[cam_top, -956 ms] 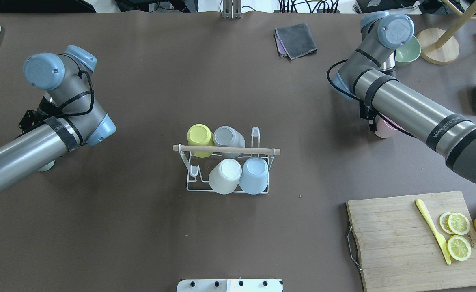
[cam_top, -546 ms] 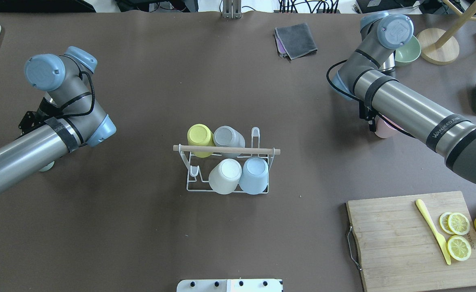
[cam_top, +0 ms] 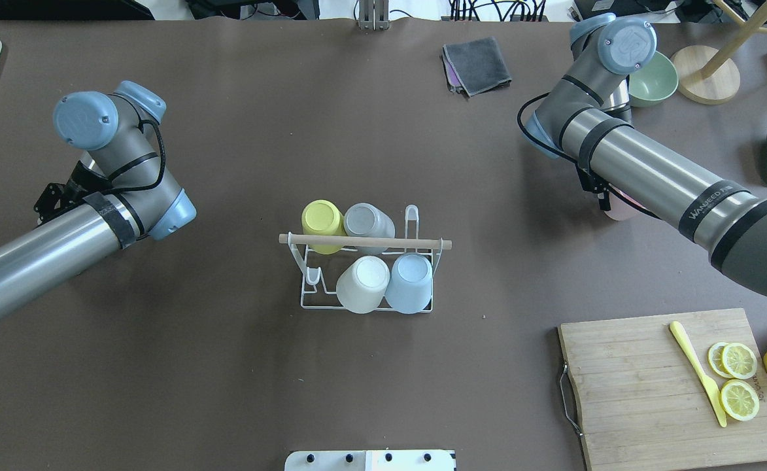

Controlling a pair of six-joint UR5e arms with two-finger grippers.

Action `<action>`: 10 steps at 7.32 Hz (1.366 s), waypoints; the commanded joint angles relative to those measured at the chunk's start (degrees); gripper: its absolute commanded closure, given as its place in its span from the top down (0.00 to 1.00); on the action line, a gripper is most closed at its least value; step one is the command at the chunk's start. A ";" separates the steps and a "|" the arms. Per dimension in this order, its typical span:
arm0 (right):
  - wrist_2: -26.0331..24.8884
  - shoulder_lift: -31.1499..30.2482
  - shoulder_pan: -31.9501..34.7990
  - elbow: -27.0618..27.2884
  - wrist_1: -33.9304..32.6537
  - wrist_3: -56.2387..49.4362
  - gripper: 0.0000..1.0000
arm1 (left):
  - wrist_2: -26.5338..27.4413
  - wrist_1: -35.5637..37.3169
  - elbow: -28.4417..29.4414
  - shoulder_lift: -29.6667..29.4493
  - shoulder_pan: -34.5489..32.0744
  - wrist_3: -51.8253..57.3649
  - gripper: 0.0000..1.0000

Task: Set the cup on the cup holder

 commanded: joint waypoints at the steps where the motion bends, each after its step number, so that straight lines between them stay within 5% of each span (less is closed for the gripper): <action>1: -2.18 2.19 0.46 0.06 -3.55 -2.79 0.00 | 1.94 0.04 0.20 -0.05 0.31 -0.14 0.97; 6: -3.51 1.76 5.65 12.17 -9.63 -4.84 0.00 | 2.04 0.04 0.90 -0.05 0.57 -0.06 0.96; 8: -3.51 -0.25 7.22 21.02 -9.63 -4.23 0.00 | 2.04 0.04 0.99 -0.13 0.66 -0.06 0.93; 10: -2.90 -3.24 7.76 28.60 -8.41 -2.74 0.00 | 2.04 0.04 0.99 -0.13 0.75 0.03 0.56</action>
